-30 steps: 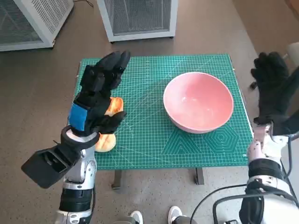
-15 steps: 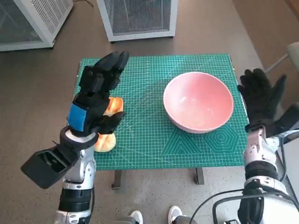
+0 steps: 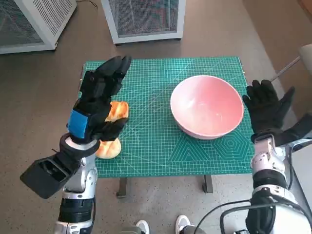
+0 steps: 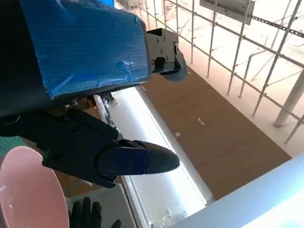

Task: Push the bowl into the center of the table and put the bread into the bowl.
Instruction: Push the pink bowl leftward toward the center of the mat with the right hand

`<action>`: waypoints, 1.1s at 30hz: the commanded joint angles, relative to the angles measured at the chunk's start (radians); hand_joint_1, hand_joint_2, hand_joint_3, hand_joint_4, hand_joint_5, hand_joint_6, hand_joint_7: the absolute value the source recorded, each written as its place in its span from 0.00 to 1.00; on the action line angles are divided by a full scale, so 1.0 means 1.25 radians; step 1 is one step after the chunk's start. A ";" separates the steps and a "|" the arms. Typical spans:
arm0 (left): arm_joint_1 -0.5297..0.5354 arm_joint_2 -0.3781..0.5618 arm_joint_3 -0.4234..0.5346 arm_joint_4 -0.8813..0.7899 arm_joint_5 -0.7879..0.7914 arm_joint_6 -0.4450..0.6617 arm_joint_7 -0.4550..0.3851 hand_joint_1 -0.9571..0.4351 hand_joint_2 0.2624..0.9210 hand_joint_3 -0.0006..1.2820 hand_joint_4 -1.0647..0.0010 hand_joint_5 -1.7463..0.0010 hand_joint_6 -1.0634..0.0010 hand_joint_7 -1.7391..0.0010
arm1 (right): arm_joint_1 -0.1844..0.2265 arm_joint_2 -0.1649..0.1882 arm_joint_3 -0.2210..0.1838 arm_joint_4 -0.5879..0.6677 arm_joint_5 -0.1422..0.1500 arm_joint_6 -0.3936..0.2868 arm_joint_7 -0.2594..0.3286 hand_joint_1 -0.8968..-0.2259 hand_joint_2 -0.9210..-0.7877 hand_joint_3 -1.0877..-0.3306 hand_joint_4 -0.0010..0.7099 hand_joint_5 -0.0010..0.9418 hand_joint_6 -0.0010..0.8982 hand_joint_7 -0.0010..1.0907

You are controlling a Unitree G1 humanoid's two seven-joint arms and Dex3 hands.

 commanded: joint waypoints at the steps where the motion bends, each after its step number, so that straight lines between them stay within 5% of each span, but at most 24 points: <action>1: 0.011 0.004 0.004 0.002 0.009 -0.009 0.006 0.27 1.00 0.28 0.79 1.00 1.00 0.66 | 0.011 0.015 0.002 0.011 -0.005 0.014 0.006 0.83 0.00 0.64 0.37 0.01 0.22 0.31; 14: 0.017 0.012 0.007 -0.008 0.019 -0.008 0.016 0.27 1.00 0.28 0.80 1.00 1.00 0.66 | -0.011 0.038 0.033 0.008 -0.038 0.010 -0.013 0.85 0.00 0.64 0.37 0.01 0.23 0.31; 21: 0.016 0.014 0.006 -0.006 0.025 -0.010 0.019 0.26 1.00 0.28 0.80 1.00 1.00 0.66 | -0.026 0.060 0.040 0.004 -0.042 0.009 -0.015 0.83 0.00 0.67 0.43 0.03 0.25 0.32; 29: 0.017 0.020 0.009 -0.002 0.022 -0.014 0.017 0.26 1.00 0.29 0.80 1.00 1.00 0.66 | -0.037 0.083 0.048 0.000 -0.039 0.001 0.003 0.87 0.00 0.65 0.38 0.01 0.25 0.33; 33: 0.020 0.022 0.010 -0.004 0.014 -0.012 0.014 0.26 1.00 0.28 0.80 1.00 1.00 0.66 | -0.042 0.092 0.053 -0.002 -0.041 -0.002 0.006 0.86 0.00 0.65 0.36 0.00 0.20 0.43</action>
